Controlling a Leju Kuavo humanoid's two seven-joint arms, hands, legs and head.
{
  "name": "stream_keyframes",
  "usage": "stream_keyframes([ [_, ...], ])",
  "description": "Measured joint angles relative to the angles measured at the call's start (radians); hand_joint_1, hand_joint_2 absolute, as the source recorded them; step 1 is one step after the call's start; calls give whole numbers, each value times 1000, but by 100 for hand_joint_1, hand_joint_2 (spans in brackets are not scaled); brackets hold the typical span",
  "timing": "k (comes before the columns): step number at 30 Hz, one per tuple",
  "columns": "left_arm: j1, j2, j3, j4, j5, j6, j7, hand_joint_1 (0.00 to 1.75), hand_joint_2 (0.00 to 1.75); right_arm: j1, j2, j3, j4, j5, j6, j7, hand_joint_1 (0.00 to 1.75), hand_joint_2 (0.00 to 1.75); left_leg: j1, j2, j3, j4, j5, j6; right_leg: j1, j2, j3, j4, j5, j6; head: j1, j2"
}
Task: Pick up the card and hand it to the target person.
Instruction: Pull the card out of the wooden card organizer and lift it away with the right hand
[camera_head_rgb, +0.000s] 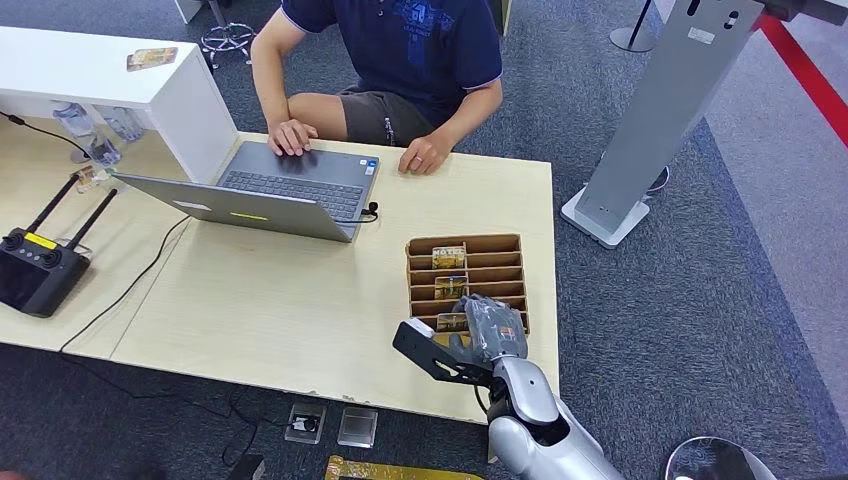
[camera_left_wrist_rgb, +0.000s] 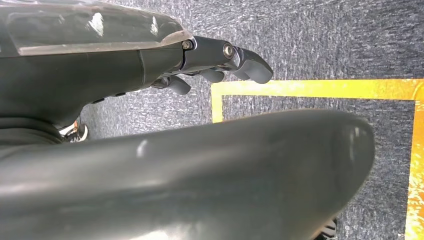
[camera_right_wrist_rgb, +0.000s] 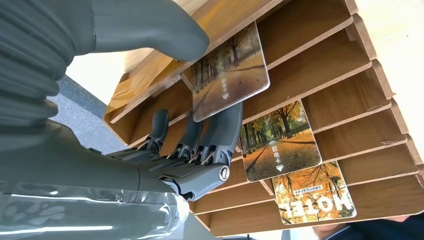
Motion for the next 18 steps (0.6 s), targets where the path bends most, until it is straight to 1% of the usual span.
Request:
stream_keyframes([
  [13,-1,0,0,0,0,-1,-1,0,0,-3,2,0,18,-3,-8,-8,93,175,0,0,0,0,0,0,0,0,0,0,0,0,0,0],
  [18,-1,0,0,0,0,-2,0,0,0,-4,5,0,27,-4,-13,-8,98,175,0,0,0,0,0,0,0,0,0,0,0,0,0,0],
])
